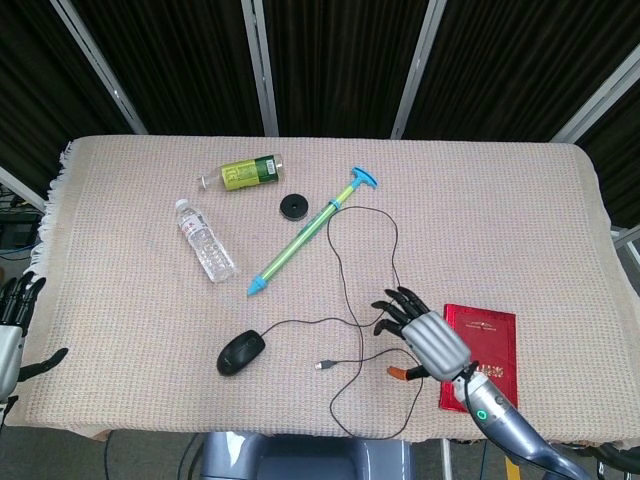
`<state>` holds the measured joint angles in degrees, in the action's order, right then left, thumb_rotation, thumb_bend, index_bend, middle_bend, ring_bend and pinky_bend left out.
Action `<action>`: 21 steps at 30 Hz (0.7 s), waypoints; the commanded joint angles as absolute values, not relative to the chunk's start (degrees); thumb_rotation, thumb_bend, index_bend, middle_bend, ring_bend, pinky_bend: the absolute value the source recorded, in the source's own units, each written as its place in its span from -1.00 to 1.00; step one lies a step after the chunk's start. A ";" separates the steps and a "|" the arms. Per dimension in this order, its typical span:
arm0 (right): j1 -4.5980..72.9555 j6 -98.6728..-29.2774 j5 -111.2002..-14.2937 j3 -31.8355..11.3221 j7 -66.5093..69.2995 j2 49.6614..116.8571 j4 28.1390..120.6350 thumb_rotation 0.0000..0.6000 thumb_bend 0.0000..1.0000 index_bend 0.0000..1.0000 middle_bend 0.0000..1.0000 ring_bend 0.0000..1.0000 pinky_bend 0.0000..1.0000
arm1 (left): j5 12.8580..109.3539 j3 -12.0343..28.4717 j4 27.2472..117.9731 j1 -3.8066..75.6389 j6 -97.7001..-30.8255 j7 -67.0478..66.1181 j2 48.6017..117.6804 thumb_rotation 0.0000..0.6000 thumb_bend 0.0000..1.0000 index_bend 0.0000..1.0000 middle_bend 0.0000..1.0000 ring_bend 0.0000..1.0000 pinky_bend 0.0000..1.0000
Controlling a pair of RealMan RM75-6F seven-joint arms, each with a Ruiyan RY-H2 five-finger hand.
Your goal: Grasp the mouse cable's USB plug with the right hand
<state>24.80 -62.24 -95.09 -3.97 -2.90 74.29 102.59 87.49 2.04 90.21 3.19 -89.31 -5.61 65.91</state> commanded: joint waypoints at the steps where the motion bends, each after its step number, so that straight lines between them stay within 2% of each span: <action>1: 26.25 -59.82 -92.56 -4.55 -5.41 76.73 103.96 1.00 -0.80 -0.16 -0.68 -1.00 -1.00 | 87.49 2.00 90.21 3.08 -89.40 -5.46 65.78 1.00 -0.89 -1.00 -1.00 -1.00 -1.00; 8: 28.62 -56.27 -85.30 -5.83 -13.20 83.56 103.32 1.00 -0.75 -0.07 -0.68 -1.00 -1.00 | 87.33 1.93 90.28 2.82 -89.41 -4.84 65.44 1.00 -0.89 -1.00 -1.00 -1.00 -1.00; 21: 29.09 -58.06 -74.94 -5.93 -22.50 95.10 97.28 1.00 -0.72 0.01 -0.68 -1.00 -1.00 | 86.94 1.88 90.58 2.68 -88.85 -3.89 64.97 1.00 -0.88 -1.00 -1.00 -1.00 -1.00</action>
<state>28.98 -57.46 -75.60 -5.89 -21.64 94.01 98.23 86.96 1.87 90.57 2.67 -88.88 -3.91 64.98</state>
